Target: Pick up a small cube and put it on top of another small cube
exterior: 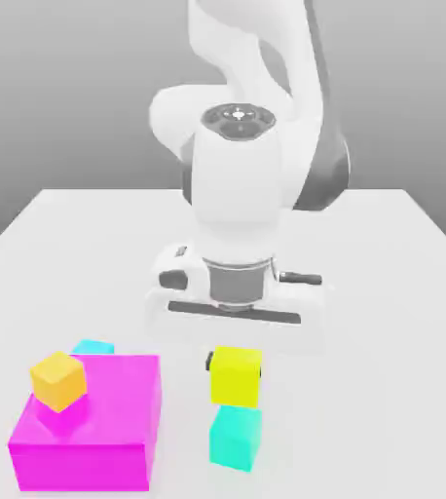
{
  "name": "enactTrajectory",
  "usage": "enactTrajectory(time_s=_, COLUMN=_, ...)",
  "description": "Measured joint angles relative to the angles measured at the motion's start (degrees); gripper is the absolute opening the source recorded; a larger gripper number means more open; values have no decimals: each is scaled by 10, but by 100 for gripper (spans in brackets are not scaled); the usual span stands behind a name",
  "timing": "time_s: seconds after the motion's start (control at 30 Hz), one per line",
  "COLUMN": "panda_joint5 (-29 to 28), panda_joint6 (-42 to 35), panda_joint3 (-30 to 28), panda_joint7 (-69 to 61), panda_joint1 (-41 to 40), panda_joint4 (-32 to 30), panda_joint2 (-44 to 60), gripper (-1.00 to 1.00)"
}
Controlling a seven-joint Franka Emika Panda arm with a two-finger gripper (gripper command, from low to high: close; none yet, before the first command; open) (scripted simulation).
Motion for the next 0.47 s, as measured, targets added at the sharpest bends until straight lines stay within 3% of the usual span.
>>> enactTrajectory(time_s=0.07, panda_joint5=-16, panda_joint6=39, panda_joint3=-5, panda_joint7=12, panda_joint1=5, panda_joint4=0, panda_joint2=39, gripper=-100)
enactTrajectory(time_s=0.1, panda_joint5=-20, panda_joint6=50, panda_joint3=-7, panda_joint7=15, panda_joint1=7, panda_joint4=0, panda_joint2=51, gripper=100)
enactTrajectory(time_s=0.3, panda_joint5=-23, panda_joint6=56, panda_joint3=-8, panda_joint7=17, panda_joint1=7, panda_joint4=0, panda_joint2=56, gripper=100)
enactTrajectory(time_s=0.47, panda_joint5=8, panda_joint6=-20, panda_joint3=-1, panda_joint7=-5, panda_joint1=7, panda_joint4=-2, panda_joint2=-22, gripper=100)
